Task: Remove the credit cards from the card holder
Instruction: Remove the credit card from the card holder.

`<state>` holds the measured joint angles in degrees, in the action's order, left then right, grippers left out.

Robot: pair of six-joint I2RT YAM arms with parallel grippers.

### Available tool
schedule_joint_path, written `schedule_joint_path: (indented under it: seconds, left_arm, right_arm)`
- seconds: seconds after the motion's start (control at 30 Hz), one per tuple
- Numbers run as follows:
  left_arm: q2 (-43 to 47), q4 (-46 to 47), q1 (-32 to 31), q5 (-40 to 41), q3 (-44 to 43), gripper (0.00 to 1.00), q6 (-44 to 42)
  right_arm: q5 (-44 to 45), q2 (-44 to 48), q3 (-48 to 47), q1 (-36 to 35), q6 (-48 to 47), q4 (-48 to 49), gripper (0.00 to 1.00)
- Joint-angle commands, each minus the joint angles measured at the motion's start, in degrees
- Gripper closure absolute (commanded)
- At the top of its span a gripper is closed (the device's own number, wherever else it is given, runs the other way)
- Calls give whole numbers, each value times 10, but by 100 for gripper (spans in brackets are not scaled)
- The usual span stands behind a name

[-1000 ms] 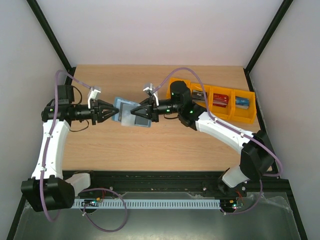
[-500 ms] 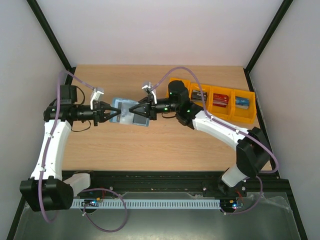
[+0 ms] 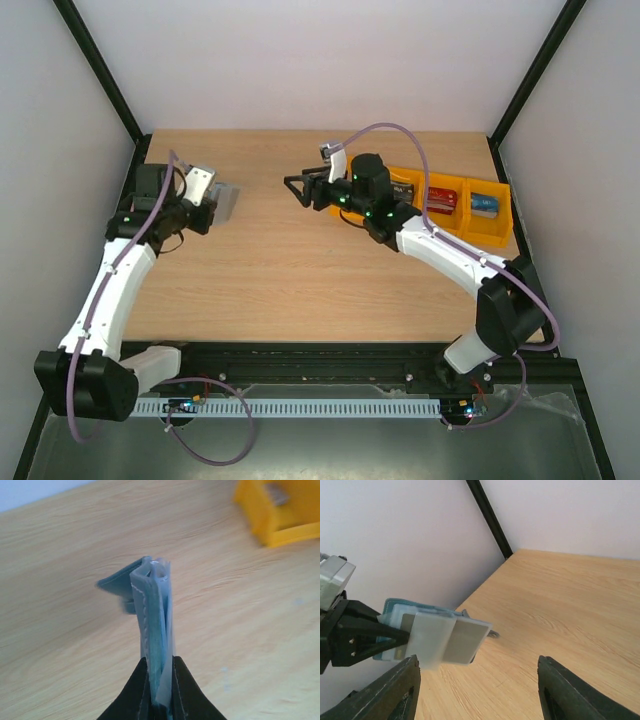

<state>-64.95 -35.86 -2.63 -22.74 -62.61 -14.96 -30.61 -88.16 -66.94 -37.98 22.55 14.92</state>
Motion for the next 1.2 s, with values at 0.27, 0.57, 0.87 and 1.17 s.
schedule_joint_path:
  seconds: [0.27,0.57,0.87,1.17]
  left_arm:
    - [-8,20,-26,-39,-19,98,65]
    - [-8,40,4,-230,-19,98,117]
    - [-7,29,6,-331,-18,98,101]
    - [-4,19,13,-324,-16,98,85]
  right_arm:
    - [18,-63,-50,-104,60,10,37]
    - [52,-123,-92,-132,85,2,31]
    - [106,-154,-115,-136,86,-39,52]
    - [191,-113,-63,-95,110,-77,74]
